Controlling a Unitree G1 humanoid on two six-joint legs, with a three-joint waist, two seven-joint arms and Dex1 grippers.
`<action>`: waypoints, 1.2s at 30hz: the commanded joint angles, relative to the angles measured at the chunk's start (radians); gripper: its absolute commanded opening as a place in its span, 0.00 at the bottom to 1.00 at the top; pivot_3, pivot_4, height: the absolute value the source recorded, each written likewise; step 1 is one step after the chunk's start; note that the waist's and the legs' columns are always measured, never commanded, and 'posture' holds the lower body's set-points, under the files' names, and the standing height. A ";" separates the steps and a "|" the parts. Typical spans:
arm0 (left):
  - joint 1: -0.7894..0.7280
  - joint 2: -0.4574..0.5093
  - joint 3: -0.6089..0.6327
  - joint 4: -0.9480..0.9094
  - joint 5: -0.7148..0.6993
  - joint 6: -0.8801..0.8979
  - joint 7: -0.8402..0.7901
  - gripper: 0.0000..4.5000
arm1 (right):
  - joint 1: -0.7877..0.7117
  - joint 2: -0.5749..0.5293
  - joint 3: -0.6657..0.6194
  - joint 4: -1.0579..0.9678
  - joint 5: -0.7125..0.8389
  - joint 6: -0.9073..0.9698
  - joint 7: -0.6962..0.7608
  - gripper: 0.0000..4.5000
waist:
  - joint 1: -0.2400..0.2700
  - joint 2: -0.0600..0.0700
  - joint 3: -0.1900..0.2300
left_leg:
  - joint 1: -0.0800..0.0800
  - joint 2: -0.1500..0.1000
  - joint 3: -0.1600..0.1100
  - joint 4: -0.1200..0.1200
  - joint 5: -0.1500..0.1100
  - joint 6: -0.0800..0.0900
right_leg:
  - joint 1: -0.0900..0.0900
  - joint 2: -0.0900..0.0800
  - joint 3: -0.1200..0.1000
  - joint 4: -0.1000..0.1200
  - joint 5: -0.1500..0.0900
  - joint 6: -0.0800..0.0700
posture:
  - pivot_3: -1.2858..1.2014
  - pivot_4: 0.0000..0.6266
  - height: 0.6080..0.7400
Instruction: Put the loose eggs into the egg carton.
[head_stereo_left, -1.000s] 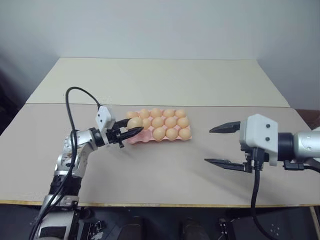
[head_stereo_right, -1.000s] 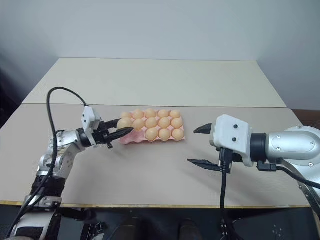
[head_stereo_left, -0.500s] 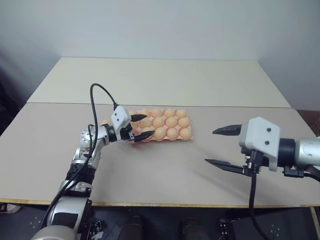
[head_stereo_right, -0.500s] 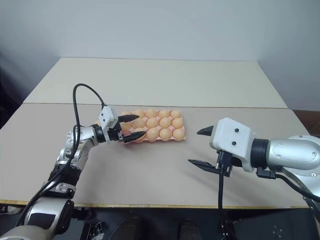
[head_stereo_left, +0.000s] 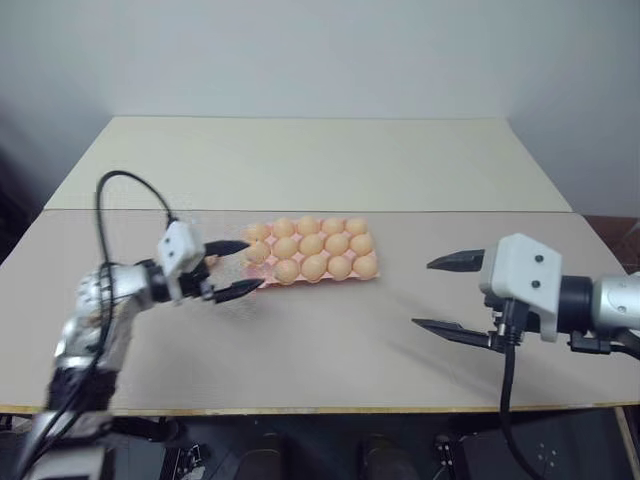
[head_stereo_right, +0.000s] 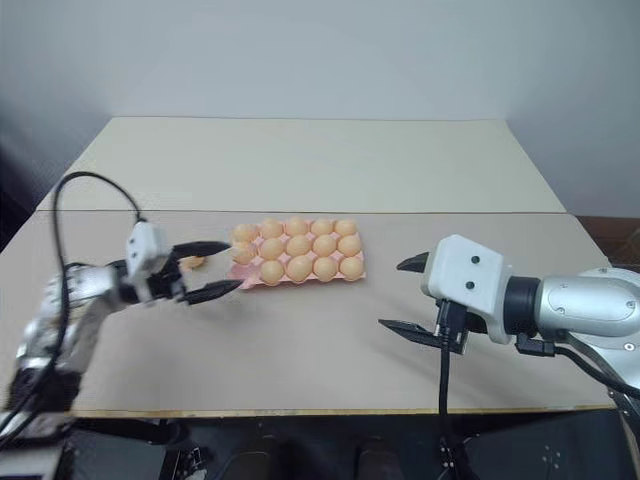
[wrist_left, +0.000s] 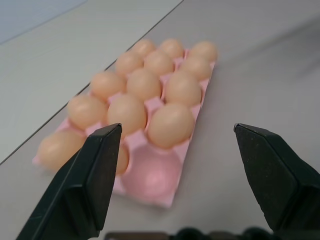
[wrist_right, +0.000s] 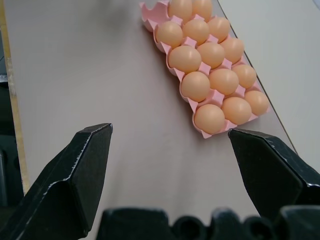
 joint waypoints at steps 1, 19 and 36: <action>0.128 0.099 0.170 -0.156 -0.058 0.082 -0.005 0.86 | -0.010 -0.016 -0.024 0.014 0.012 -0.042 0.039 0.96 | 0.000 0.000 0.000 | 0.001 0.000 0.000 0.000 0.000 0.000 | 0.001 0.000 0.000 0.000 0.000 0.000 | 0.52 0.24 1.00; 0.524 0.139 0.623 -0.441 -0.095 0.301 0.071 0.86 | -0.102 -0.018 0.116 0.144 -0.046 -0.154 0.152 0.96 | 0.006 0.000 0.000 | 0.002 0.000 0.000 -0.002 0.000 0.000 | 0.001 -0.001 0.000 -0.001 0.000 0.000 | 0.52 0.24 1.00; 0.244 0.070 0.351 -0.427 -0.030 0.557 0.526 0.86 | -0.104 -0.011 0.118 0.142 -0.056 -0.130 0.121 0.96 | 0.010 0.000 0.000 | 0.002 -0.002 0.000 -0.002 0.000 0.000 | 0.001 -0.002 0.000 -0.001 0.000 0.000 | 0.52 0.24 1.00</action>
